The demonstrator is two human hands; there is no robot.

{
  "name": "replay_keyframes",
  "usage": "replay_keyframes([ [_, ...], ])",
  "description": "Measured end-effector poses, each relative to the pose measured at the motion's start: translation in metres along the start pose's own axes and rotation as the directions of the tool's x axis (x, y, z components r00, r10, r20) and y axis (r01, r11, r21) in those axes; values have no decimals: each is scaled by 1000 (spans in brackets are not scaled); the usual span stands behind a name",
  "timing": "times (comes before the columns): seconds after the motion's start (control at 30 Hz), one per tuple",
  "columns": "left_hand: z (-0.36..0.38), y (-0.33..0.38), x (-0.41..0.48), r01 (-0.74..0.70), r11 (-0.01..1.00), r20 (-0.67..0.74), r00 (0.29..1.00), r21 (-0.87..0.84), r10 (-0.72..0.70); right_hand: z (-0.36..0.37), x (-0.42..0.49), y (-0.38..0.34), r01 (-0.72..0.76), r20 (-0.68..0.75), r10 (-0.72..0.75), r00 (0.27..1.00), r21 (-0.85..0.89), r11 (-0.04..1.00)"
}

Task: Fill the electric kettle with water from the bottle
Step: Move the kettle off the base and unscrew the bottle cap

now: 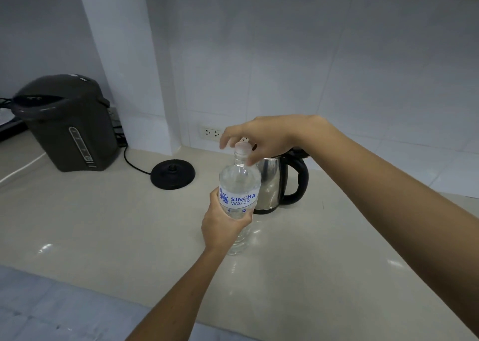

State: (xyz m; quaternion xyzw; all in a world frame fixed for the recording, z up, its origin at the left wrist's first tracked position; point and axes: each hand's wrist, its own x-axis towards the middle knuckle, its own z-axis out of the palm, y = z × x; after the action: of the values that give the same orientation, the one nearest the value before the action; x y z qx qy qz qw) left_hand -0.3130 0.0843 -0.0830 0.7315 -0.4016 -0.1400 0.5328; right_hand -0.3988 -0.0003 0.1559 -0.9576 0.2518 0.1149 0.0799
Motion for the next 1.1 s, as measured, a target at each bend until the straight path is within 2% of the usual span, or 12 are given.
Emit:
replay_keyframes([
  [0.07,2,-2,0,12,1000,-12,1000,-3,-12,1,4,1,-52,-78,54,995,31,998],
  [0.17,4,-2,1,21,1000,-13,1000,-1,-21,2,13,0,-185,-218,169,961,-58,981],
  [0.23,4,-3,1,16,1000,-12,1000,0,-16,1,16,-2,-222,-201,201,959,-84,971],
  [0.37,5,-4,1,20,1000,-20,1000,-14,-20,-2,14,-3,-175,-114,170,979,-31,984],
  [0.5,6,-4,0,13,1000,-22,1000,-10,-14,-9,3,-1,-88,-165,96,982,53,995],
  [0.57,6,-4,0,12,1000,-25,1000,-11,-12,-6,-3,6,-70,-224,101,969,140,988],
  [0.63,6,-4,-1,13,1000,-27,1000,-6,-14,6,-10,15,-35,-309,134,942,307,951],
  [0.7,7,-4,-1,9,1000,-24,1000,-8,-9,29,-16,27,26,-399,207,893,504,863],
  [0.8,6,-2,-1,25,1000,-23,999,-13,-25,81,-19,53,54,-400,351,847,721,691],
  [0.93,6,0,-2,34,999,-27,999,-17,-34,162,-28,82,-170,-300,561,772,752,636],
  [1.1,6,1,-4,43,999,-19,999,-33,-44,264,-44,101,-446,-72,725,685,745,496],
])
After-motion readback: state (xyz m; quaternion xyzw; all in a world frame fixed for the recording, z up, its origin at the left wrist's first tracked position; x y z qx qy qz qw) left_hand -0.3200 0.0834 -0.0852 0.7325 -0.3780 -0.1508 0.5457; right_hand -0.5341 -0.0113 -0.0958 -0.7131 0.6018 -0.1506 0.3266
